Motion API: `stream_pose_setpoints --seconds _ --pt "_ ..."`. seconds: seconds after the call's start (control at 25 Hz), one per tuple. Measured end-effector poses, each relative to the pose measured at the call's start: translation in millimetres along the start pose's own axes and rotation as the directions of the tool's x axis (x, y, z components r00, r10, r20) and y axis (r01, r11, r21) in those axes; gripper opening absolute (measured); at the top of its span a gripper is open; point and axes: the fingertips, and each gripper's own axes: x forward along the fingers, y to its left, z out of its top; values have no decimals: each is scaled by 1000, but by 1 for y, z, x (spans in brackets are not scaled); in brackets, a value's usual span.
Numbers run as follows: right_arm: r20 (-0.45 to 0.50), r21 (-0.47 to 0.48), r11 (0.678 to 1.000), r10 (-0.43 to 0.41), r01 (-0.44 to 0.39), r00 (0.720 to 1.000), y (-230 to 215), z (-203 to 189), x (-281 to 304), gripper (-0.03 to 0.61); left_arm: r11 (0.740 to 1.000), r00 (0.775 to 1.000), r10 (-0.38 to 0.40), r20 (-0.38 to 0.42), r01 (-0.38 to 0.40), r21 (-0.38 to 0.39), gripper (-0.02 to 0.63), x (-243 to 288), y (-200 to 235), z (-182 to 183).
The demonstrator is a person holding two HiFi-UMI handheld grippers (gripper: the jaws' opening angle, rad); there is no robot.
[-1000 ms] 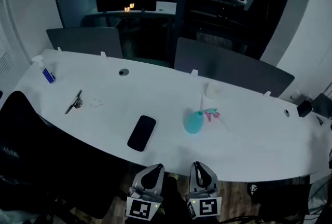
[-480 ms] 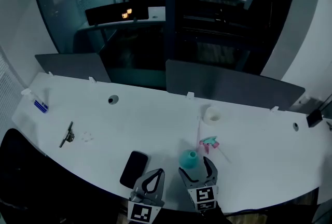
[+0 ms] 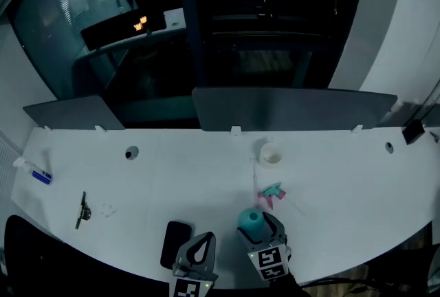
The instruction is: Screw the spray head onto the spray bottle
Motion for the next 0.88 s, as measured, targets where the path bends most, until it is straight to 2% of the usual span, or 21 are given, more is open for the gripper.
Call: stream_pose_setpoints --seconds 0.2,0.36,0.48,0.64,0.76,0.88 --pt "15 36 982 -187 186 982 -37 -10 -44 365 998 999 -54 -2 54 -23 3 13 -8 -2" --pt "-39 92 934 -342 344 939 -59 -37 -93 365 994 995 -103 -10 102 -43 3 25 -13 -6" --pt "-95 131 906 -393 403 915 -68 -57 -116 365 988 989 -144 -17 143 -60 3 34 -17 -10" --pt "-111 104 912 -385 396 916 -72 -74 -124 365 979 981 -192 -22 189 -79 3 45 -22 -13" --pt "-77 109 934 -334 341 939 -82 -79 -117 365 978 981 -192 -9 190 -80 3 53 -28 -9" --pt "-42 126 956 -263 266 964 -87 -74 -118 365 986 989 -150 15 150 -65 3 55 -40 1"
